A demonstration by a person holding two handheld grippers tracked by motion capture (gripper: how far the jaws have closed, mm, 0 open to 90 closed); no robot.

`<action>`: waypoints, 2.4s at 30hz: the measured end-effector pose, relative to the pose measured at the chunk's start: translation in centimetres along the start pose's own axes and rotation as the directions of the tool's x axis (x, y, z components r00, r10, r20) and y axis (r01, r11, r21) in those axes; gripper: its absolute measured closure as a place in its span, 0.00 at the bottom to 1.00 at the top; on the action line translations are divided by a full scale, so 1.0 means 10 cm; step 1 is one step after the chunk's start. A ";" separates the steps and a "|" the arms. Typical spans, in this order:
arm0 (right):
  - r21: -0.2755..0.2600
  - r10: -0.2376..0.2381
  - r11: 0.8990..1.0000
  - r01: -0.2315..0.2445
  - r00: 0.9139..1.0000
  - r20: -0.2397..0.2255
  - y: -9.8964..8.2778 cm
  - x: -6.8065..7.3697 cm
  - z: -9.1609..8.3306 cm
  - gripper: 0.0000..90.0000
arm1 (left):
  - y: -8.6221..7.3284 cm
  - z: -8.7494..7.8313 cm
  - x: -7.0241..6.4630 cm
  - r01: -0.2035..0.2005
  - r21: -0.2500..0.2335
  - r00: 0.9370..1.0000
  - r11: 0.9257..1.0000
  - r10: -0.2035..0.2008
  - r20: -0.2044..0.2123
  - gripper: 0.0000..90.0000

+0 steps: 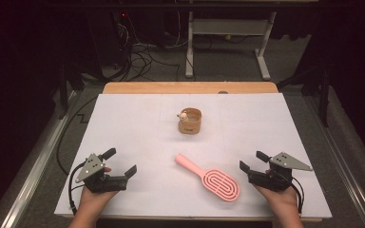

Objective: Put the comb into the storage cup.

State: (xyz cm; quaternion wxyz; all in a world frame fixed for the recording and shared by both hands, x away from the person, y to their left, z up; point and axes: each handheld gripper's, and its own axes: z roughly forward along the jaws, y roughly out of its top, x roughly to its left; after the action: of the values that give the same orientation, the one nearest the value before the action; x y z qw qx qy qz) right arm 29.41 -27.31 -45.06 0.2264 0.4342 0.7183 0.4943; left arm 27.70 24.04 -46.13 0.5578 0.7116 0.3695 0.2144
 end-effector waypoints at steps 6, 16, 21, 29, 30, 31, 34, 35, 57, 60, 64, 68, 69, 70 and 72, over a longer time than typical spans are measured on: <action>-0.014 -0.004 1.000 0.004 1.000 0.008 0.01 0.02 0.01 0.05 | 0.00 0.01 0.00 0.002 0.004 1.000 1.000 -0.002 0.005 0.00; -0.024 0.012 1.000 -0.012 1.000 -0.002 0.07 0.02 -0.02 0.00 | 0.00 0.01 0.00 0.004 0.004 1.000 1.000 -0.004 0.010 0.00; 0.050 -0.010 0.999 0.013 0.998 -0.057 0.11 0.08 0.02 0.00 | -0.01 0.01 0.01 0.008 0.001 1.000 1.000 -0.008 0.012 0.00; 0.194 -0.070 0.976 0.095 0.989 -0.132 0.06 0.18 0.11 0.00 | -0.01 0.01 0.01 0.010 0.001 1.000 1.000 -0.010 0.014 0.00; 0.206 -0.066 0.974 0.095 0.987 -0.144 0.06 0.19 0.12 0.00 | -0.01 0.01 0.01 0.012 -0.001 1.000 1.000 -0.012 0.013 0.00; 0.226 -0.067 0.969 0.103 0.984 -0.164 0.06 0.20 0.12 0.00 | -0.01 0.01 0.01 0.012 -0.001 1.000 1.000 -0.012 0.012 0.00; 0.253 -0.073 0.960 0.119 0.980 -0.185 0.08 0.24 0.11 0.00 | -0.01 0.01 0.01 0.014 0.001 1.000 1.000 -0.014 0.014 0.00; 0.253 -0.073 0.960 0.119 0.980 -0.185 0.08 0.24 0.11 0.00 | -0.01 0.01 0.01 0.014 0.001 1.000 1.000 -0.014 0.014 0.00; 0.401 -0.196 0.859 0.318 0.928 -0.316 0.19 0.68 0.27 0.00 | 0.00 0.00 0.02 0.016 -0.004 1.000 1.000 -0.016 0.012 0.00; 0.430 -0.216 0.832 0.351 0.918 -0.332 0.20 0.72 0.32 0.00 | 0.00 0.00 0.02 0.016 -0.004 1.000 1.000 -0.016 0.012 0.00; 0.481 -0.231 0.787 0.386 0.907 -0.351 0.22 0.79 0.39 0.00 | 0.00 0.00 0.03 0.019 -0.006 1.000 1.000 -0.019 0.013 0.00; 0.516 -0.244 0.750 0.414 0.898 -0.367 0.23 0.82 0.44 0.00 | 0.00 -0.01 0.03 0.019 -0.006 1.000 1.000 -0.019 0.013 0.00; 0.516 -0.244 0.750 0.414 0.898 -0.367 0.23 0.82 0.44 0.00 | 0.00 -0.01 0.02 0.018 -0.005 1.000 1.000 -0.018 0.014 0.00; 0.521 -0.245 0.745 0.416 0.897 -0.367 0.23 0.83 0.45 0.01 | 0.00 -0.01 0.03 0.016 -0.004 1.000 1.000 -0.016 0.015 0.00; 0.534 -0.244 0.734 0.419 0.897 -0.369 0.23 0.83 0.47 0.02 | 0.00 -0.01 0.03 0.016 -0.003 1.000 1.000 -0.016 0.014 0.00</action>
State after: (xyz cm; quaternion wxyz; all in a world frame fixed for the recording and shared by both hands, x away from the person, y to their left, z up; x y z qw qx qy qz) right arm 29.57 -17.51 -44.01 0.0607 0.2739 0.9276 0.2468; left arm 27.80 24.28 -46.17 0.5632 0.7093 0.3708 0.2055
